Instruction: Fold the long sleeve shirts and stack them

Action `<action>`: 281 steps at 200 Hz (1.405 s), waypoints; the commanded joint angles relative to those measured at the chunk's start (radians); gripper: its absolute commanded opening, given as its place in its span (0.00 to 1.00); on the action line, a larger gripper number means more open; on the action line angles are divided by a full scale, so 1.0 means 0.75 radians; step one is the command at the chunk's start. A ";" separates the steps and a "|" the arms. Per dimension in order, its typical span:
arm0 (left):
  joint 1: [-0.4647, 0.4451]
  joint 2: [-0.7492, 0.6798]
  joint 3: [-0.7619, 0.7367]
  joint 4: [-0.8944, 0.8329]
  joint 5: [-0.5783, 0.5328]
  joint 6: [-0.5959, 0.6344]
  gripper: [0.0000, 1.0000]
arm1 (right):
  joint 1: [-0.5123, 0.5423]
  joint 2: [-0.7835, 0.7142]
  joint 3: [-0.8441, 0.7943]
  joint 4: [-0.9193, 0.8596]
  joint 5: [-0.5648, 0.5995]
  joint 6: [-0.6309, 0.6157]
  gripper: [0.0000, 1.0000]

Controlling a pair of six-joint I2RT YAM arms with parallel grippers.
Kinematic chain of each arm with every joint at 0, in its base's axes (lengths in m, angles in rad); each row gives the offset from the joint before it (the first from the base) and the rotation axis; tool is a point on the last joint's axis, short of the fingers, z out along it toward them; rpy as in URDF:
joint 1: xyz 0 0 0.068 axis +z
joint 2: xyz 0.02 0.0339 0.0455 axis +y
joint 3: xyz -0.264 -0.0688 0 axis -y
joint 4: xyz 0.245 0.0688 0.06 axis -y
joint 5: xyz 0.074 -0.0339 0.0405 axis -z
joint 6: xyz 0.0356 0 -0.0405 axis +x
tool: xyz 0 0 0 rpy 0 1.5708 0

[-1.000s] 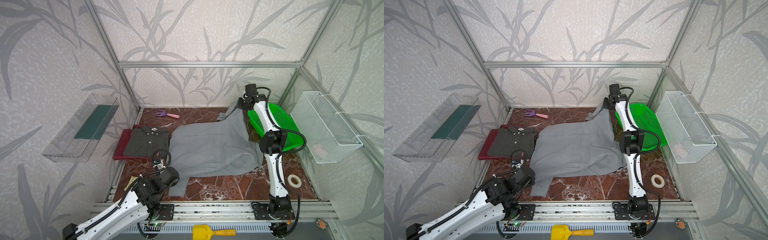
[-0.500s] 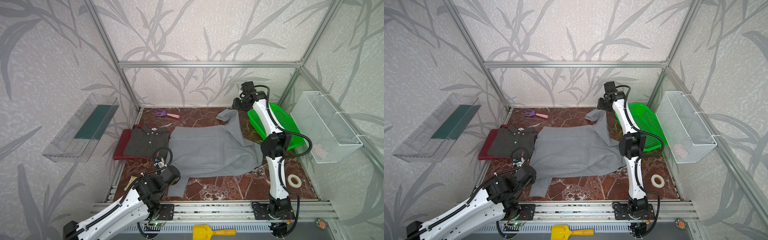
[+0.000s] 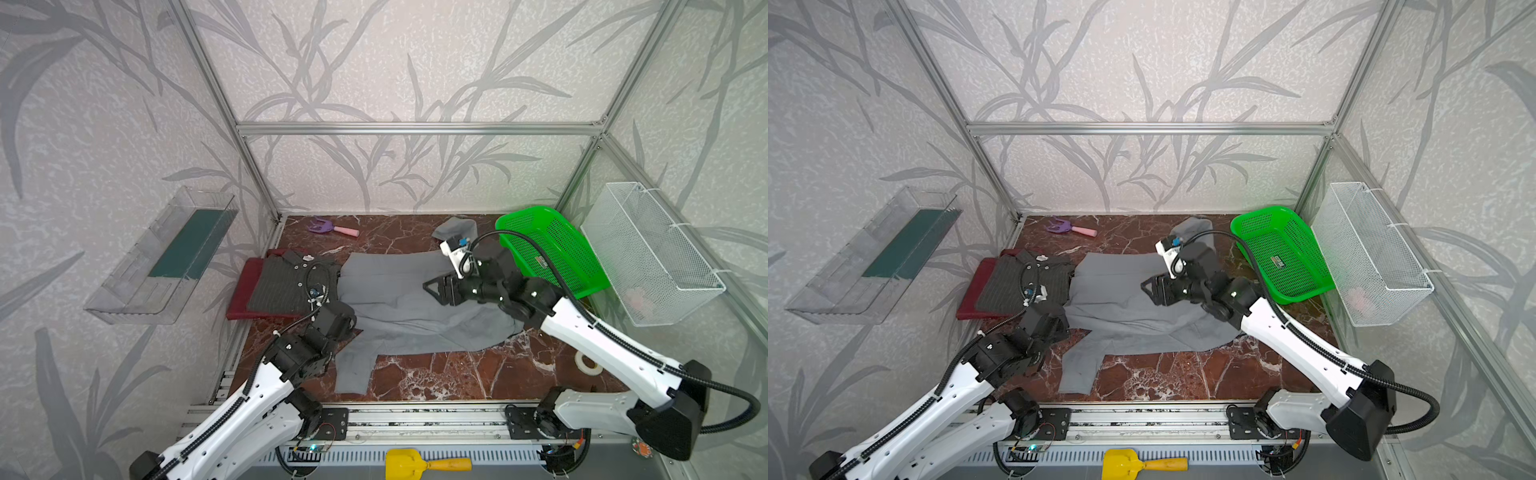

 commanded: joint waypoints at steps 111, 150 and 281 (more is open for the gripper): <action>0.128 -0.086 -0.034 0.115 0.061 0.152 0.00 | 0.840 0.781 0.189 0.316 0.443 0.076 0.63; 0.130 -0.108 -0.040 0.102 0.059 0.146 0.00 | 0.872 0.941 0.273 0.288 0.499 0.104 0.64; 0.150 -0.093 -0.041 0.114 0.065 0.152 0.00 | 0.869 1.079 0.337 0.191 0.639 0.055 0.18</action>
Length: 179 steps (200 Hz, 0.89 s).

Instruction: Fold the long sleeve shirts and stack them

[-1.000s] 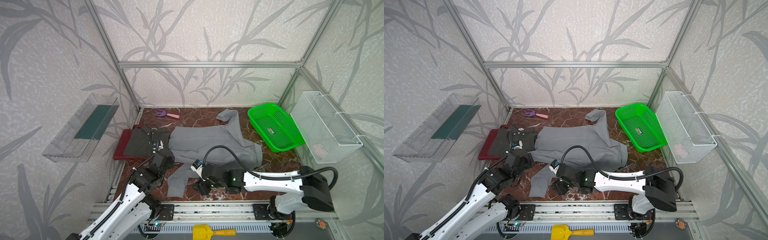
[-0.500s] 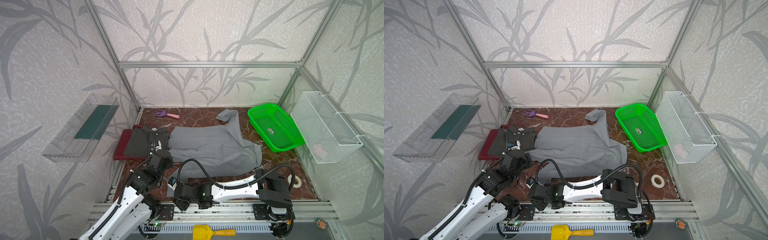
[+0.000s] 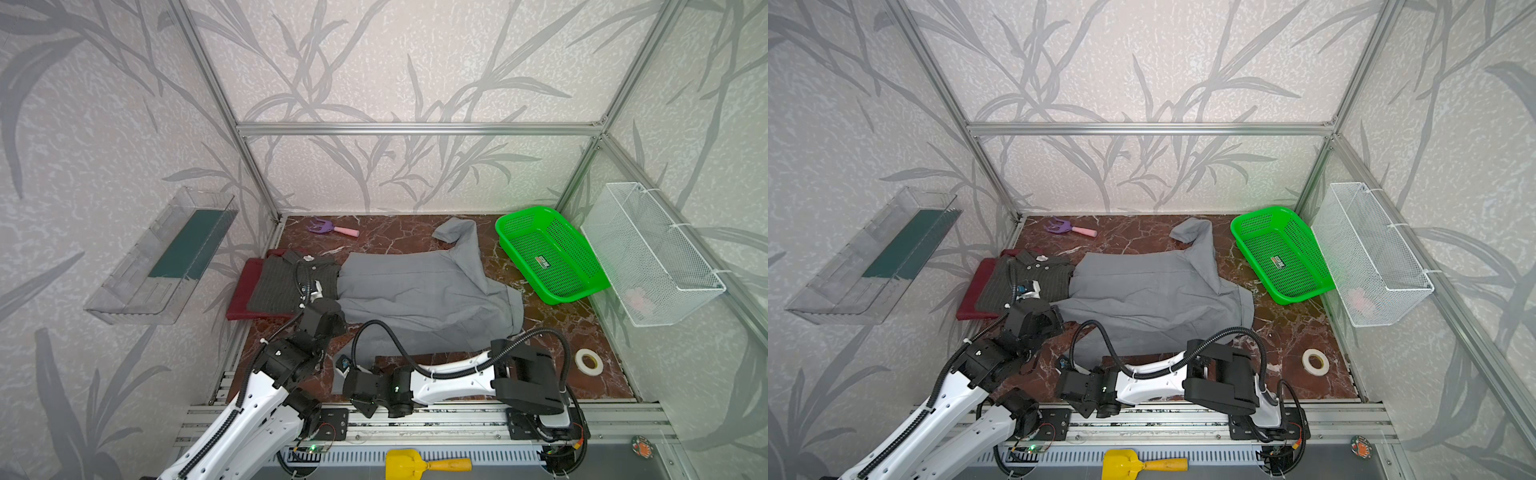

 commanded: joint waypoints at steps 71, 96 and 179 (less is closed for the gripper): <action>0.032 0.004 -0.018 0.017 -0.005 0.017 0.00 | 0.041 -0.542 -0.185 -0.131 0.085 0.015 0.00; 0.042 0.025 -0.018 0.018 0.007 0.008 0.00 | 0.116 -0.842 -0.254 -0.284 0.218 -0.001 0.00; 0.064 0.056 -0.040 -0.006 0.135 -0.114 0.00 | 0.289 -1.719 0.097 -1.213 0.675 0.015 0.00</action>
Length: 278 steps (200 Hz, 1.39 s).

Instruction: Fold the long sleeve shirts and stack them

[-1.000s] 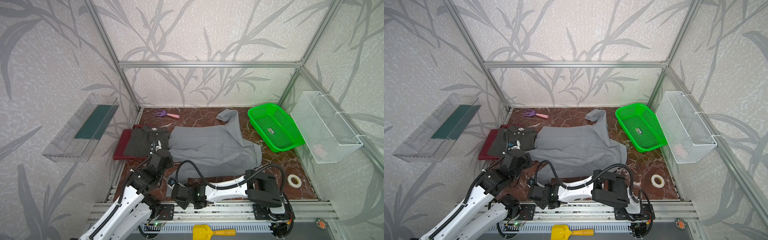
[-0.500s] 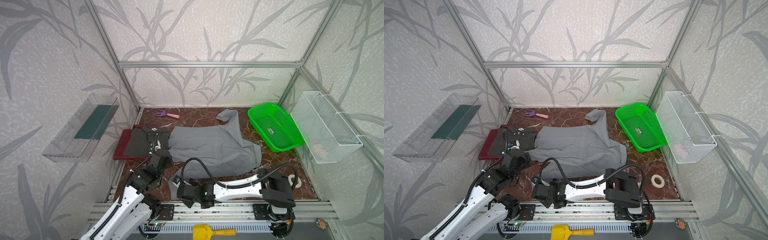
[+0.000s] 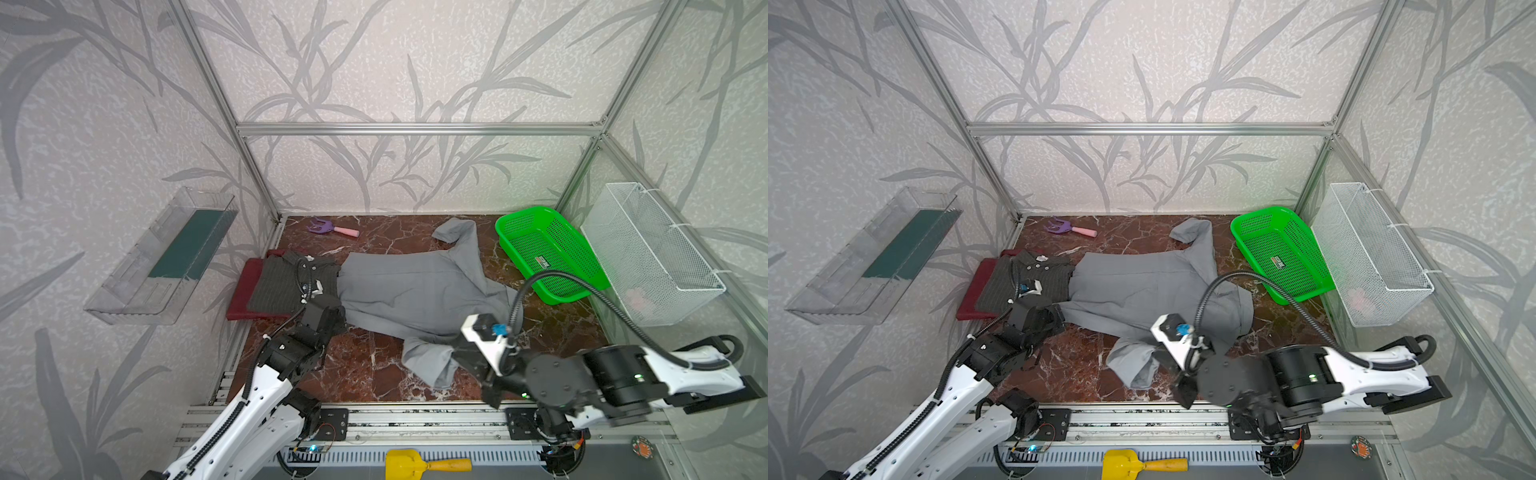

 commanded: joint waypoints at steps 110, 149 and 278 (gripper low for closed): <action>-0.053 -0.178 -0.255 -0.247 0.183 -0.451 0.00 | 0.008 0.098 0.940 -0.215 0.674 -0.801 0.00; -0.142 -0.187 -0.212 -0.362 0.070 -0.541 0.00 | 0.010 0.106 1.021 -0.002 0.704 -1.066 0.00; -0.267 -0.129 -0.119 -0.503 -0.091 -0.543 0.00 | 0.010 0.174 1.075 -0.850 0.579 -0.435 0.00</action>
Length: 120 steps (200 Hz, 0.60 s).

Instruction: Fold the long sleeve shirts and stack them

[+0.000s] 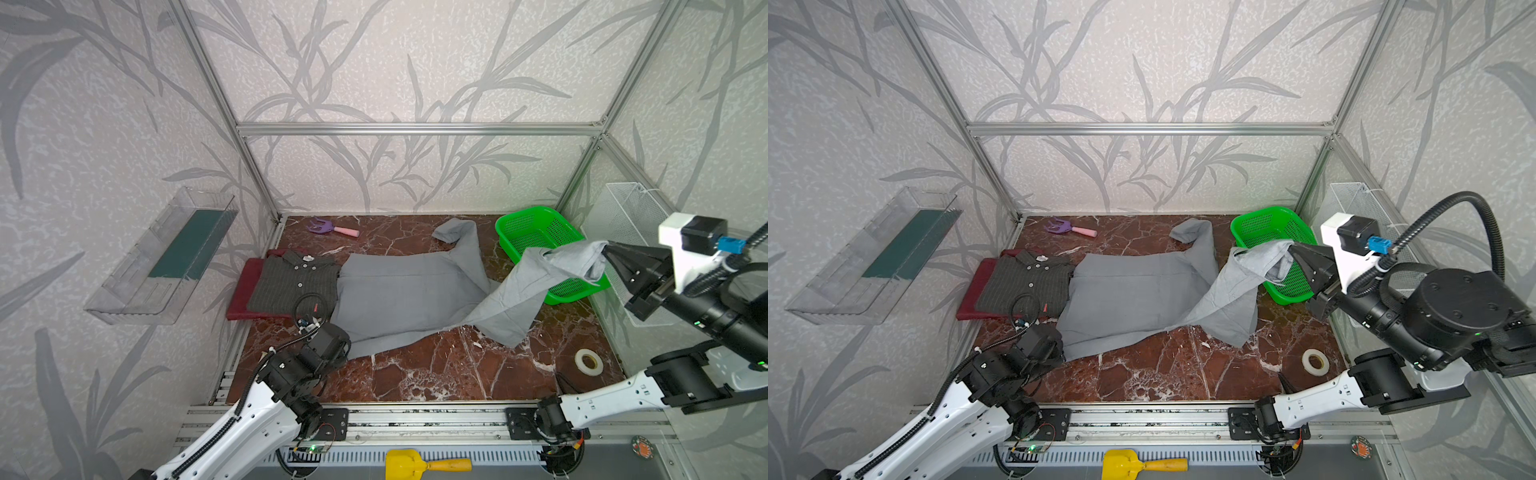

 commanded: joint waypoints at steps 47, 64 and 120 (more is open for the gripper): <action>-0.005 0.105 -0.017 0.041 -0.129 0.026 0.00 | 0.005 -0.083 -0.296 0.024 -0.062 0.145 0.00; -0.005 0.106 -0.037 0.045 -0.111 0.007 0.00 | 0.006 -0.093 -0.358 0.042 -0.055 0.158 0.00; -0.011 0.073 -0.180 0.062 -0.006 -0.099 0.00 | 0.001 -0.114 -0.506 0.091 -0.118 0.214 0.00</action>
